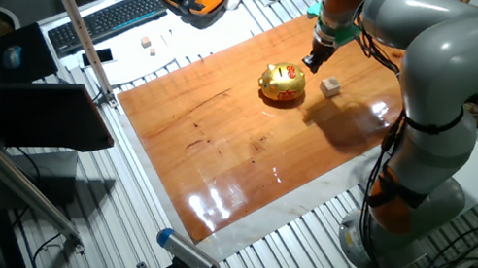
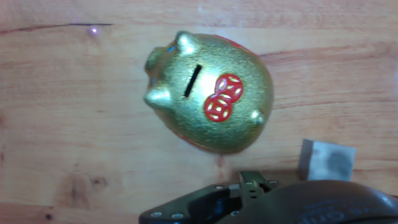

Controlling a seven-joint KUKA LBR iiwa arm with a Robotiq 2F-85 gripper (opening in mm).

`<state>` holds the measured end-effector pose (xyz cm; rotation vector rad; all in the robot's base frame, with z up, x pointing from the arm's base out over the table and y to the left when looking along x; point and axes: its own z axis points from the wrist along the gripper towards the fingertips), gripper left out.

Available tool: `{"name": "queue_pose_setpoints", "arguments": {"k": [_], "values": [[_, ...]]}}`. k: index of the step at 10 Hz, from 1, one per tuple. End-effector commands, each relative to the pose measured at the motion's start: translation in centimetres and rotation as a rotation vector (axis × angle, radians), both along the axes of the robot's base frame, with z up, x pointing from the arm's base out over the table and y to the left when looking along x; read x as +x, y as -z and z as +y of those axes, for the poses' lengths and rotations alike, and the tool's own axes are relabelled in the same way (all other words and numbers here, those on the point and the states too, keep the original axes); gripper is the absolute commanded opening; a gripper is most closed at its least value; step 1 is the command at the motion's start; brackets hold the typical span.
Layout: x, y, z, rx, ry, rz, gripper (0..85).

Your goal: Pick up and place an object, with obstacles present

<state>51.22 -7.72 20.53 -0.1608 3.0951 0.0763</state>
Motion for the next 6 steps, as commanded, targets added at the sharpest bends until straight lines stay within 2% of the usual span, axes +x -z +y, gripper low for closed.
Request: {"name": "queue_pose_setpoints", "arguments": {"k": [1,2,4,6], "values": [[-0.22,0.2,-0.5,-0.010,0.003,-0.001,0.0],[-0.42,0.4,-1.0,-0.014,0.015,0.007,0.0],[-0.71,1.0,-2.1,0.007,0.043,0.027,0.0],[-0.53,1.6,-3.7,0.008,0.042,0.038,0.0]]}}
